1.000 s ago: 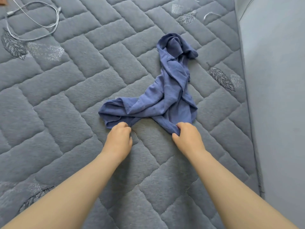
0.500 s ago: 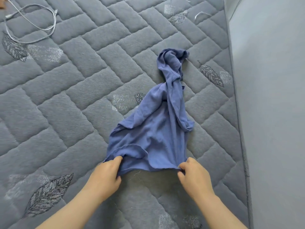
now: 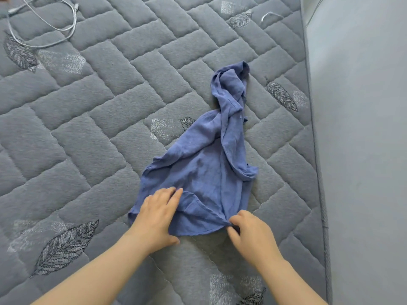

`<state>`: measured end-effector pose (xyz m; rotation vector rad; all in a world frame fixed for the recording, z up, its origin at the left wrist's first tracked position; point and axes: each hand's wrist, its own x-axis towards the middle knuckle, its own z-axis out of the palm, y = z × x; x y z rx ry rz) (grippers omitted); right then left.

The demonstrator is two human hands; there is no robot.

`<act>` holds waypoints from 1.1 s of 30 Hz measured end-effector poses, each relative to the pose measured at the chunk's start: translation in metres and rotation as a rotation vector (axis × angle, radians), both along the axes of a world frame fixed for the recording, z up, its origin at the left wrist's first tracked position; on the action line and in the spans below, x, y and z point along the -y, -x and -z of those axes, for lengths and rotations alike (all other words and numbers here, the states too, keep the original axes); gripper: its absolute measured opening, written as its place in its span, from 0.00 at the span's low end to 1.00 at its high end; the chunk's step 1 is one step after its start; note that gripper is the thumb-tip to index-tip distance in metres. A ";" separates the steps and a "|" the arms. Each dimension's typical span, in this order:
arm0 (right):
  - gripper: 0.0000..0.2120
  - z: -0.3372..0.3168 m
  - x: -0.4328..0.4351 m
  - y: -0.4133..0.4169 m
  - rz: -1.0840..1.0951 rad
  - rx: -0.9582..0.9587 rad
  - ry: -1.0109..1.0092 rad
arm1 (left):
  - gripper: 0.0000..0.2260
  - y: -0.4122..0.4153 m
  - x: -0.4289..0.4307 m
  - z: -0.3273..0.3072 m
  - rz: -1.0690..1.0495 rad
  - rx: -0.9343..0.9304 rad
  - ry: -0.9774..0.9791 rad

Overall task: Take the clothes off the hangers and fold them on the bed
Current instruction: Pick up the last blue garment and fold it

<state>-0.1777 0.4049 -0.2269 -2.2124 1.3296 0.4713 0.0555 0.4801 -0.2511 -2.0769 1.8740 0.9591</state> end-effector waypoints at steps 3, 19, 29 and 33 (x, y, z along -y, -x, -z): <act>0.19 -0.005 0.004 -0.001 0.041 -0.018 -0.136 | 0.35 0.011 0.009 0.005 -0.036 -0.044 -0.110; 0.08 0.030 0.125 -0.044 0.548 0.177 0.132 | 0.30 -0.004 0.140 0.019 -0.392 0.055 0.172; 0.19 0.023 0.106 0.029 1.406 -0.017 -0.079 | 0.04 -0.026 0.093 0.018 -0.413 -0.022 -0.005; 0.28 0.015 0.114 0.001 0.995 0.049 0.086 | 0.08 -0.023 0.110 0.007 -0.385 -0.024 0.186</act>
